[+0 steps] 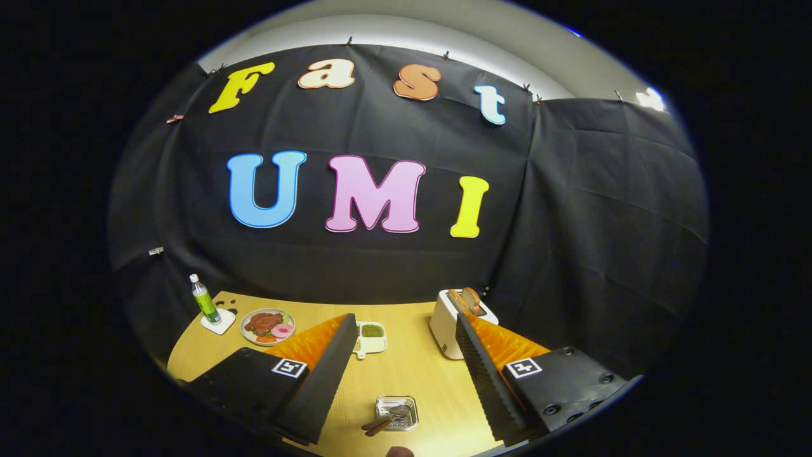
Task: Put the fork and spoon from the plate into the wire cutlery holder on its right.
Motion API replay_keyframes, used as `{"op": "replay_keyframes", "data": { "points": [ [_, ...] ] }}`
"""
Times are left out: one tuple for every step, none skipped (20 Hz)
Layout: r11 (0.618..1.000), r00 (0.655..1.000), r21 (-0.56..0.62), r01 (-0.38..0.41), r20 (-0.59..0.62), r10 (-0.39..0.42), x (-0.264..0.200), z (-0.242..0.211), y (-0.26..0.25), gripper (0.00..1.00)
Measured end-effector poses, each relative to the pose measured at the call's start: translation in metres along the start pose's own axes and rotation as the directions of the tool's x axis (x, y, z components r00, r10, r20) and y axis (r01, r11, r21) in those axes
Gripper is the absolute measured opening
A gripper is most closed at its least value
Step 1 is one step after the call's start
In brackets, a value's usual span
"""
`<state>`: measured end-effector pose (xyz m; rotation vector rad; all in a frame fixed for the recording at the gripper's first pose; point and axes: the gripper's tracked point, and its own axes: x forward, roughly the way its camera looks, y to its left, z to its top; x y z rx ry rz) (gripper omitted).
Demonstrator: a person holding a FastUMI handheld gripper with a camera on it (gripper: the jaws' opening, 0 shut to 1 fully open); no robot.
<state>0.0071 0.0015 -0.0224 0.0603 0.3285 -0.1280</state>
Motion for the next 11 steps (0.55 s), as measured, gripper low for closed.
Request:
{"op": "replay_keyframes", "data": {
  "points": [
    [1.0,1.0,0.002,0.005,-0.004,-0.005,0.0002,-0.0027,-0.0028,0.97],
    [1.0,1.0,0.0,0.009,-0.009,-0.009,0.0009,-0.005,-0.0047,0.97],
    [1.0,1.0,-0.002,0.011,-0.012,-0.011,0.0015,-0.0065,-0.0051,0.97],
    [1.0,1.0,-0.005,0.008,-0.013,-0.008,0.0032,-0.0064,-0.005,0.97],
    [1.0,1.0,-0.006,0.004,-0.011,-0.004,0.003,-0.0057,-0.0036,0.97],
    [1.0,1.0,-0.009,0.001,-0.009,-0.001,0.0034,-0.0054,-0.0027,0.97],
    [1.0,1.0,-0.012,-0.001,-0.007,0.001,0.0028,-0.0059,-0.0015,0.97],
    [1.0,1.0,-0.014,-0.003,-0.005,0.003,0.0028,-0.0059,-0.0001,0.97],
    [1.0,1.0,-0.018,-0.007,-0.004,0.007,0.0019,-0.0059,0.0017,0.97],
    [1.0,1.0,-0.021,-0.011,-0.003,0.011,0.0014,-0.0056,0.0033,0.97],
    [1.0,1.0,-0.023,-0.016,-0.002,0.016,0.0005,-0.006,0.0049,0.97]
  ]
}}
